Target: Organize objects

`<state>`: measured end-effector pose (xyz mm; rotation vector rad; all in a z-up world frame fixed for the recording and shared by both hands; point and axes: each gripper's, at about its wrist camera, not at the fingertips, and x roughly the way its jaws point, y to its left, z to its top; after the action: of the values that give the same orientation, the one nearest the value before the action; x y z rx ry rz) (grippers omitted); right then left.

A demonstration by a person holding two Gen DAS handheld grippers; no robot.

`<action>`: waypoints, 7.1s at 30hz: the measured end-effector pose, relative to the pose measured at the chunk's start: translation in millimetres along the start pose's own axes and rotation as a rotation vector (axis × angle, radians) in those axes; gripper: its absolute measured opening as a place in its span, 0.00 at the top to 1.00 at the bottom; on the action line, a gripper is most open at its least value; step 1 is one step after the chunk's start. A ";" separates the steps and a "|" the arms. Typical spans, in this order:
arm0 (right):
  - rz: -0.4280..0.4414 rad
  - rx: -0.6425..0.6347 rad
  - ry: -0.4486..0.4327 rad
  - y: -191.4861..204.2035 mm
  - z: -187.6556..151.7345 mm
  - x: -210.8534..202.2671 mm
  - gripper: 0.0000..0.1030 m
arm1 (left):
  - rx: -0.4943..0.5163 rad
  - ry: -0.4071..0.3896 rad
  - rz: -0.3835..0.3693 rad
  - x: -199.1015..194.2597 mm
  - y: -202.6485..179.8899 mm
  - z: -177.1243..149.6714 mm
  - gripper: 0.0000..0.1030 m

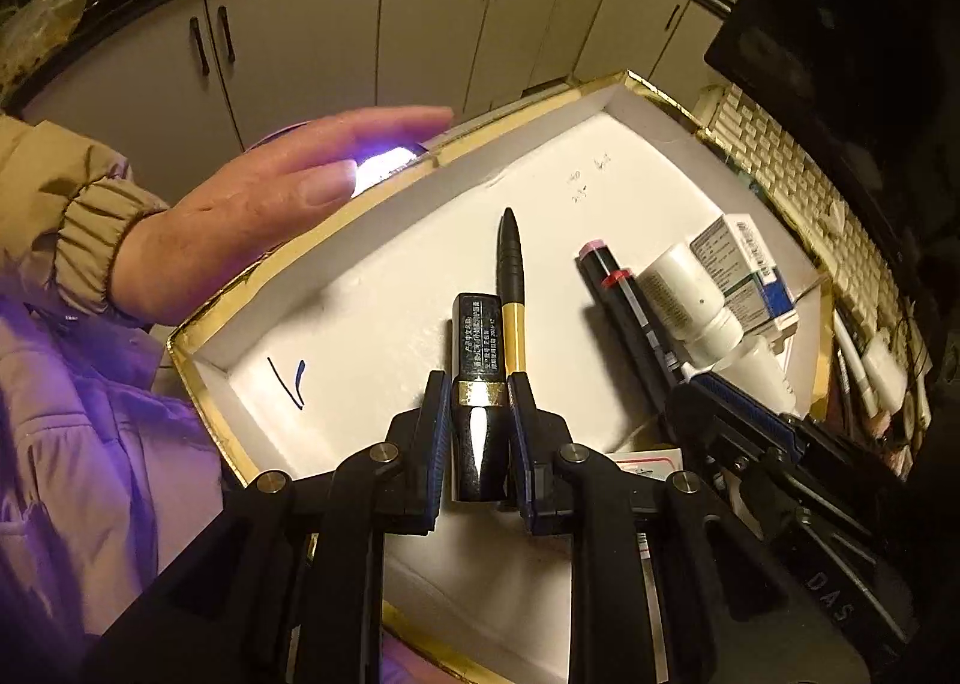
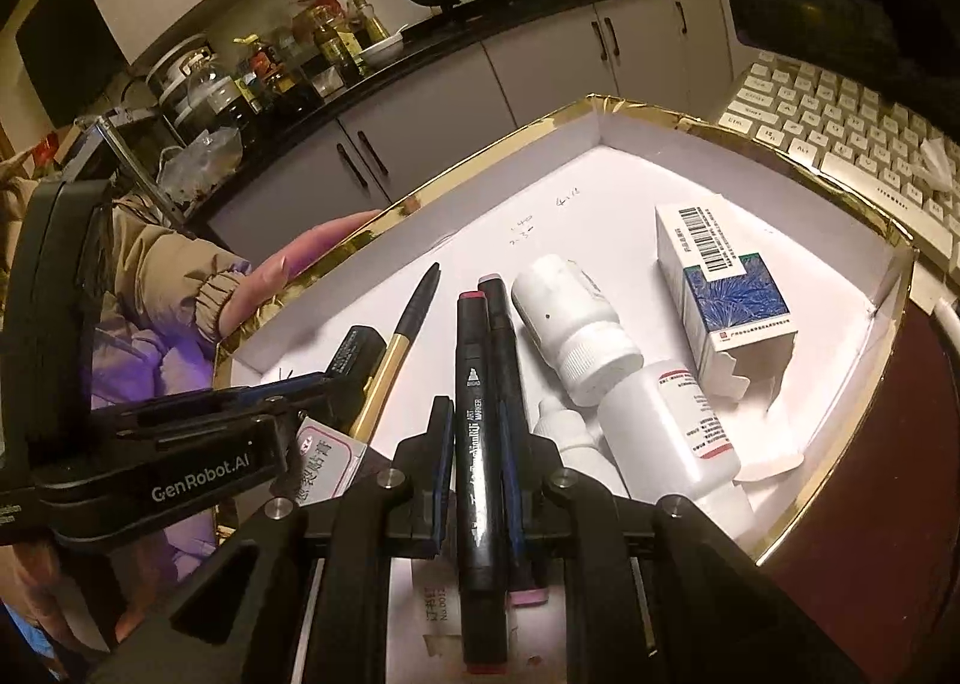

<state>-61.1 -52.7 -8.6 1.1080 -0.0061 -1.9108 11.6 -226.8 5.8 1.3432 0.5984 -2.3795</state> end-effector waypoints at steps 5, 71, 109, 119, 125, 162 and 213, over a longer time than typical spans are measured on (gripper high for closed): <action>0.051 0.010 -0.053 0.3 -3.3 -24.8 0.84 | -0.130 -0.123 -0.057 -27.6 13.4 1.5 0.63; -0.279 0.228 -0.055 -95.0 -111.7 -130.5 0.93 | 0.277 0.075 -0.354 -8.4 -171.6 -77.9 0.57; -0.377 0.069 -0.093 -142.8 -52.4 -153.5 0.53 | 0.529 0.041 -0.224 10.9 -210.8 -110.8 0.89; -0.365 0.050 -0.015 -166.0 -23.2 -119.9 0.54 | 0.504 0.026 -0.247 13.1 -206.0 -108.0 0.90; -0.337 -0.003 -0.005 -160.8 -21.6 -109.1 0.55 | 0.508 0.027 -0.252 11.4 -200.5 -107.9 0.90; -0.387 0.093 -0.027 -136.8 -71.8 -121.4 0.89 | 0.503 0.024 -0.233 11.4 -198.6 -106.7 0.90; -0.226 0.243 -0.126 -125.2 -101.2 -146.3 0.90 | 0.459 -0.026 -0.328 -12.5 -188.9 -90.5 0.92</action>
<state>-49.1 164.3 -19.1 1.1858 -0.1956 -2.2252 -8.9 -18.0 10.8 1.4801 0.2882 -2.9273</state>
